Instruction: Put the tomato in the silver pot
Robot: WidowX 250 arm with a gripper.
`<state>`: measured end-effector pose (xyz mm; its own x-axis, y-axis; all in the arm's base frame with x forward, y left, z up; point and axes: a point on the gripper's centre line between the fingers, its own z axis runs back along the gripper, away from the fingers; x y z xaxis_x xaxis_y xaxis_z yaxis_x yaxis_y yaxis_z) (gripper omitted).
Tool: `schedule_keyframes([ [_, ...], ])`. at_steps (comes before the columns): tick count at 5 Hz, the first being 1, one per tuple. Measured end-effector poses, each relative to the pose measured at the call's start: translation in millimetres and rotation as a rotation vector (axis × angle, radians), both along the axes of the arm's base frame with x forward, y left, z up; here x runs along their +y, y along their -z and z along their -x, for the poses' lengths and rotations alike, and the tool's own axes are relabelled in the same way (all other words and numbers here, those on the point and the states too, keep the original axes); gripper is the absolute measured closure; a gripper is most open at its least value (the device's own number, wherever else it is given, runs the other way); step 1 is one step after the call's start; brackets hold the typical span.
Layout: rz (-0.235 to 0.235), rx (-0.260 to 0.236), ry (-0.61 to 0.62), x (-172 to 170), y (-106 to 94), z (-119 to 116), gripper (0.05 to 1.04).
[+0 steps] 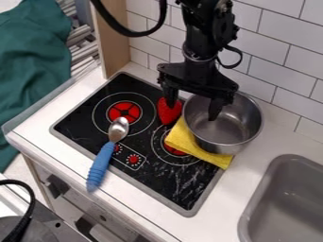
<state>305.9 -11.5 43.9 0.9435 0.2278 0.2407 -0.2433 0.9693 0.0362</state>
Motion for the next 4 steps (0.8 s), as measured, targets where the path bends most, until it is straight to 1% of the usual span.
schedule_keyframes([
  [1,0.000,0.036,-0.003,1,10.0,5,0.079],
  [2,0.014,0.048,-0.057,21,15.7,9,0.079],
  [3,0.025,0.056,-0.129,49,21.9,18,0.079],
  [4,0.027,0.051,-0.175,65,22.6,29,0.079],
])
